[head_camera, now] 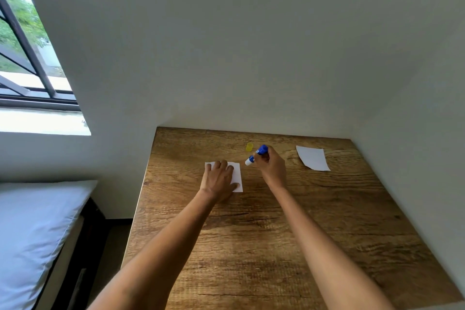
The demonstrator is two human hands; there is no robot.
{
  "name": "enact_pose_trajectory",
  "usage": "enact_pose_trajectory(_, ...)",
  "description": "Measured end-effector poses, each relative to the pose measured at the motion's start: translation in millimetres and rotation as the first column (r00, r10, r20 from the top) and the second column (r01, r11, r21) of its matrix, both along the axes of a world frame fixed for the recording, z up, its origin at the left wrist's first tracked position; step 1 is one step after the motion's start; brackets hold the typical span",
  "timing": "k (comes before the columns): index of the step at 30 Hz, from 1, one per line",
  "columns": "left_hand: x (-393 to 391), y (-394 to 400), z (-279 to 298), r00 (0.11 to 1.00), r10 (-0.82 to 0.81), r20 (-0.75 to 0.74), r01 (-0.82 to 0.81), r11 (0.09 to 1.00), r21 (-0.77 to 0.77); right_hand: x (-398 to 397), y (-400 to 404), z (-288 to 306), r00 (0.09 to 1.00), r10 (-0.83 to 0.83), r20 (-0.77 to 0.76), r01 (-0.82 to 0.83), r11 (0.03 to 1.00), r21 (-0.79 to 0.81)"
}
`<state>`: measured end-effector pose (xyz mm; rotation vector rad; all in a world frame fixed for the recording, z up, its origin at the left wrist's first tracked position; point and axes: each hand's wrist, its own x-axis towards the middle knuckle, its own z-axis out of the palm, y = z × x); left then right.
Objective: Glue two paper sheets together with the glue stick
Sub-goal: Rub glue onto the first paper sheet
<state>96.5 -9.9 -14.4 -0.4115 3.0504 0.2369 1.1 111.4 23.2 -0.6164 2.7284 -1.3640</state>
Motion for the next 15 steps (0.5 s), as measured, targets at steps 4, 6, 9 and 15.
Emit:
enact_pose_trajectory(4, -1.6, -4.0, -4.6, 0.999, -0.018, -0.043, 0.017, 1.000, -0.021, -4.3, -9.1, -4.7, 0.998, 0.062, -0.015, -0.061, 0.997, 0.048)
enact_pose_trajectory(6, 0.3, -10.2, -5.0, 0.998, -0.055, -0.034, 0.054, 0.998, -0.026, -5.6, -14.2, -6.1, 0.996, 0.090, -0.025, -0.088, 0.994, 0.062)
enact_pose_trajectory(9, 2.4, -17.0, -3.8, 0.996, -0.085, -0.023, 0.085, 0.996, 0.003, -8.2, -20.2, -8.2, 0.991, 0.126, -0.038, -0.123, 0.989, 0.082)
enact_pose_trajectory(15, 3.3, -20.4, -0.3, 0.995, -0.095, -0.022, 0.096, 0.995, 0.037, -11.7, -30.3, -8.6, 0.984, 0.176, -0.038, -0.167, 0.971, 0.173)
